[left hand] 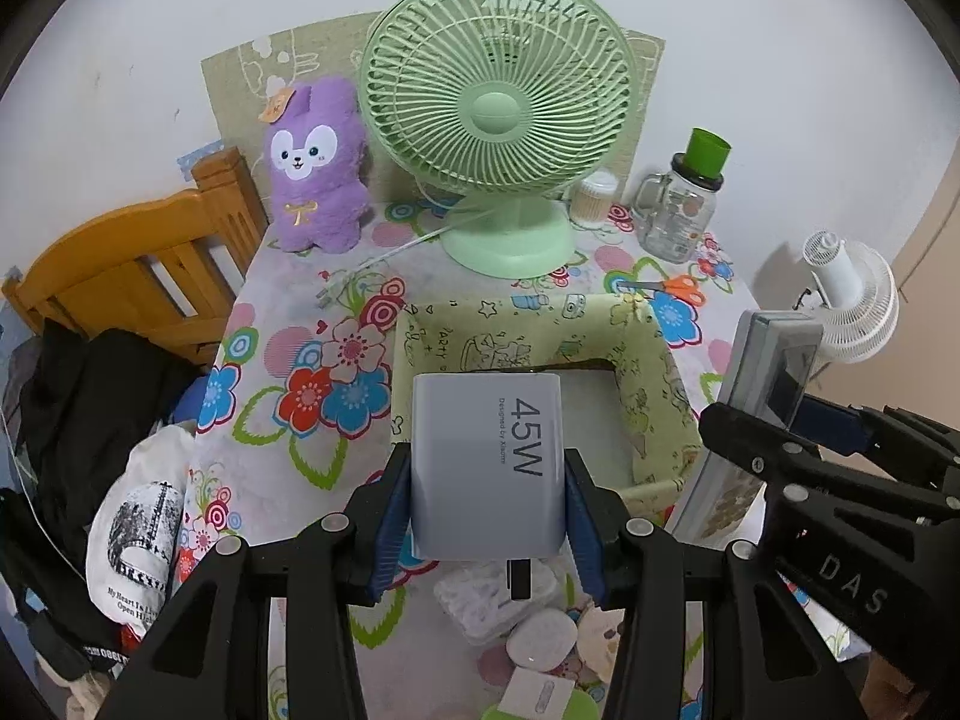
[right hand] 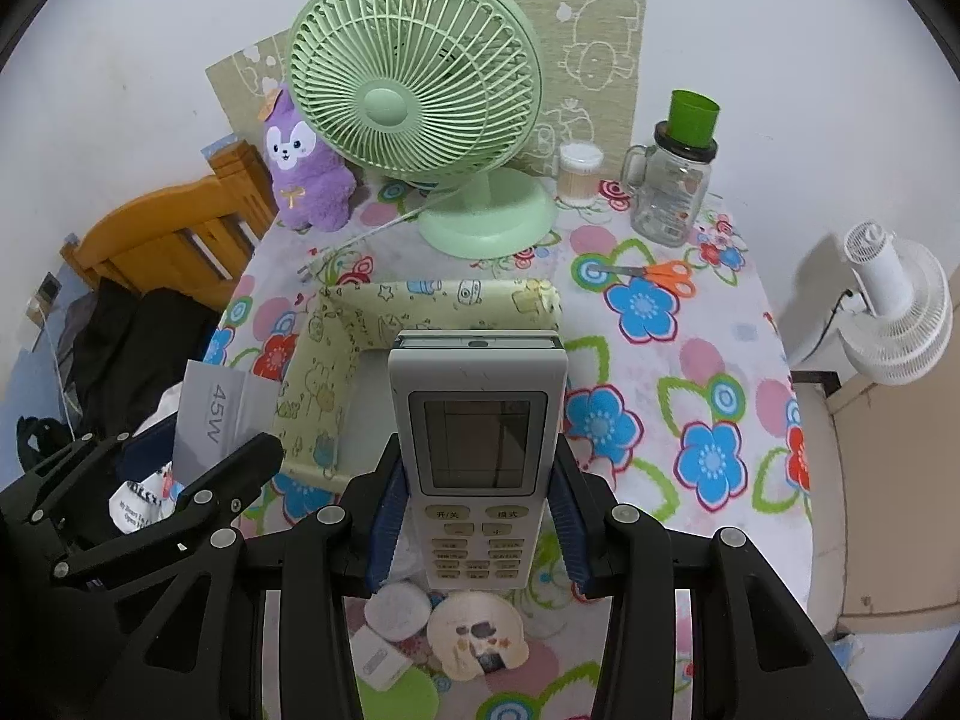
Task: Organize rigid objects
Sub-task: 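Lift the remote and square charger and carry both over the fabric box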
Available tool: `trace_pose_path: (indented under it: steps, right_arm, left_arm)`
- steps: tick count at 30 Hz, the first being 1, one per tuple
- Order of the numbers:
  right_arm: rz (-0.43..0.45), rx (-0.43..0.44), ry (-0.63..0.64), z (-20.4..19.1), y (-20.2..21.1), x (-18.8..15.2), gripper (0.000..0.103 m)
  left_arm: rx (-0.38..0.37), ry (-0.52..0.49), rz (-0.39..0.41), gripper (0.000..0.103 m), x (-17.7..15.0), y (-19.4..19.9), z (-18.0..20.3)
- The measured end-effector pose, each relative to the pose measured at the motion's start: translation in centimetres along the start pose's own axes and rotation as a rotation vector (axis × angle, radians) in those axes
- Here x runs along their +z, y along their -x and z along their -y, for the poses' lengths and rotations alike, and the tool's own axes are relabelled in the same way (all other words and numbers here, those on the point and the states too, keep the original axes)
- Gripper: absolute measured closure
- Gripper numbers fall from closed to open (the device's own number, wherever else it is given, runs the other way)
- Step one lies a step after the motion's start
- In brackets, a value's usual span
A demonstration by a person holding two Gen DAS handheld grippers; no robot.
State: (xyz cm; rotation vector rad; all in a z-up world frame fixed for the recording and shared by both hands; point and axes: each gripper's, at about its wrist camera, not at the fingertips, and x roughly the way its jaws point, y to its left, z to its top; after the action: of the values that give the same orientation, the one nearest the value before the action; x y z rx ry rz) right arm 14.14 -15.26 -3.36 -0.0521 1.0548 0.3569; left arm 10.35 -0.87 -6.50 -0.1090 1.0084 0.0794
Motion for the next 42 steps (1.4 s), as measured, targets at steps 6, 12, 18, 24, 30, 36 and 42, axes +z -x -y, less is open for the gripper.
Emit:
trace_pose_path:
  steps: [6, 12, 18, 24, 30, 36, 42]
  right_arm:
    - [-0.007, 0.019, -0.011, 0.6, -1.5, 1.6, 0.056]
    - [-0.033, 0.026, -0.017, 1.1, -3.1, 2.9, 0.056]
    - [-0.066, 0.019, 0.014, 1.0, -4.7, 3.7, 0.056]
    - [-0.121, 0.021, 0.017, 1.3, -6.9, 3.9, 0.056]
    - [-0.175, 0.015, 0.021, 1.4, -9.2, 3.8, 0.056]
    - [-0.246, 0.010, 0.015, 1.4, -11.6, 3.2, 0.056]
    - [-0.252, -0.009, 0.035, 1.0, -12.6, 3.1, 0.055]
  left_arm:
    - [0.014, 0.022, -0.003, 0.055, 0.8, -1.3, -0.4]
    - [0.014, 0.040, -0.018, 0.055, 1.6, -2.8, -0.8]
    - [0.007, 0.035, -0.034, 0.055, 2.2, -4.1, -0.6]
    - [0.004, 0.031, -0.071, 0.055, 2.3, -6.1, -0.4]
    - [0.007, 0.022, -0.111, 0.055, 2.1, -8.0, -0.7]
    - [0.007, 0.017, -0.146, 0.055, 1.6, -9.5, -0.8]
    - [0.007, 0.032, -0.169, 0.055, 1.4, -10.6, -1.2]
